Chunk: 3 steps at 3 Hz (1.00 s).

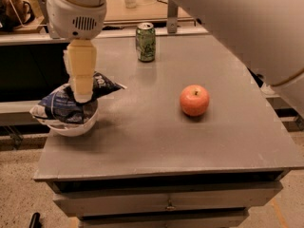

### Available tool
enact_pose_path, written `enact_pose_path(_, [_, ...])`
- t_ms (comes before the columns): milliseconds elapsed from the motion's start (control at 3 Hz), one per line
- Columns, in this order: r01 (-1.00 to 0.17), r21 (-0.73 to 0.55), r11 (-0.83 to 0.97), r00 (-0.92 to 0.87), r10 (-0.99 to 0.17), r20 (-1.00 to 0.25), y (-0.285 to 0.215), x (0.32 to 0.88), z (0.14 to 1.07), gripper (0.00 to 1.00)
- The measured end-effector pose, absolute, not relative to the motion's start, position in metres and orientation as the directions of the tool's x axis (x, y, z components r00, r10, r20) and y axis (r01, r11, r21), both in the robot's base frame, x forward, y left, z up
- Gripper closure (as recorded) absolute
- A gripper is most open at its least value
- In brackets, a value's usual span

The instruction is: Place blue chip bag into white bowl

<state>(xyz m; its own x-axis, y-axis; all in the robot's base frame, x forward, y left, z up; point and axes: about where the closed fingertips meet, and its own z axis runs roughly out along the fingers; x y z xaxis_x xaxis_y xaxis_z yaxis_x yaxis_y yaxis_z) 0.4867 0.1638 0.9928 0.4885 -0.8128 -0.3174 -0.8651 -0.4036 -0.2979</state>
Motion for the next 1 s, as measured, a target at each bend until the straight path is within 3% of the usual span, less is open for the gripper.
enact_pose_path(333, [-0.876, -0.303, -0.375, 0.465, -0.822, -0.328, 0.132, 0.487, 0.999, 0.00])
enact_pose_path(1000, [-0.960, -0.234, -0.157, 0.227, -0.922, -0.314, 0.031, 0.490, 0.977, 0.00])
